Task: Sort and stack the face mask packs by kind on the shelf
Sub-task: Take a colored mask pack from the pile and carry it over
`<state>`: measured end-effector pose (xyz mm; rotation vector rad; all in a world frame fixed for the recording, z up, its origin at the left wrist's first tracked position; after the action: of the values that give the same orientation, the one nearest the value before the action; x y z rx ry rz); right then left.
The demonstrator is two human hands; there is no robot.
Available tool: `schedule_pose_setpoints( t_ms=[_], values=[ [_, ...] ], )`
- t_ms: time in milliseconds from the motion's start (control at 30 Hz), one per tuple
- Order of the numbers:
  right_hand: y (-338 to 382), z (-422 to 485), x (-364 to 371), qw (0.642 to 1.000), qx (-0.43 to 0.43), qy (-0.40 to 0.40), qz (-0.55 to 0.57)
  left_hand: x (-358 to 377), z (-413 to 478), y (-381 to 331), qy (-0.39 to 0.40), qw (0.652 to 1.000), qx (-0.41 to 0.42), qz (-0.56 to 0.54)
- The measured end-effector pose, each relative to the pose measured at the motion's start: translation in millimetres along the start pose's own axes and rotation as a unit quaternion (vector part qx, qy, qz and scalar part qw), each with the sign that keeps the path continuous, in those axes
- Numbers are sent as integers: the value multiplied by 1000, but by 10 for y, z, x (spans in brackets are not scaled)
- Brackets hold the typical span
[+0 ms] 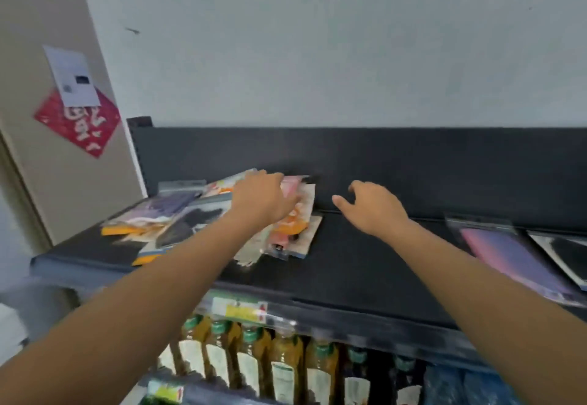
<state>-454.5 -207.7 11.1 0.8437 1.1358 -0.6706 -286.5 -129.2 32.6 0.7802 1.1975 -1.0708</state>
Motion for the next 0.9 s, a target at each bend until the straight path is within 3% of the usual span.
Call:
schedule_pose_setpoints(
  t_ms=[300,433,700,900],
  values=[
    [2199,398,438,997,-78,6,5,-70,-222,2375,40,993,-107,-2],
    [2845,571,636,992,-88,22,-84,101,-88,3073,80,987,-139,-25],
    [3274,1344,1244,979,-53,146,-135,505,440,3712,144,971,-172,-85],
    [3325,1815,1644,963,0,238,-125,708,912,3741,188,956,-124,-186]
  ],
)
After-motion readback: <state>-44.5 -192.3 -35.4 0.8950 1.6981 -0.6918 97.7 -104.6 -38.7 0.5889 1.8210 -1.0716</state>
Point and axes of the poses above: each hand's wrist, its own z-axis towards the middle knuckle, its own x-axis out of the palm, y = z × x, the point moved 6 cm from there along z, towards the middle knuckle, and after that the axes turned 9 degrees about y, right-handed, at the moved point
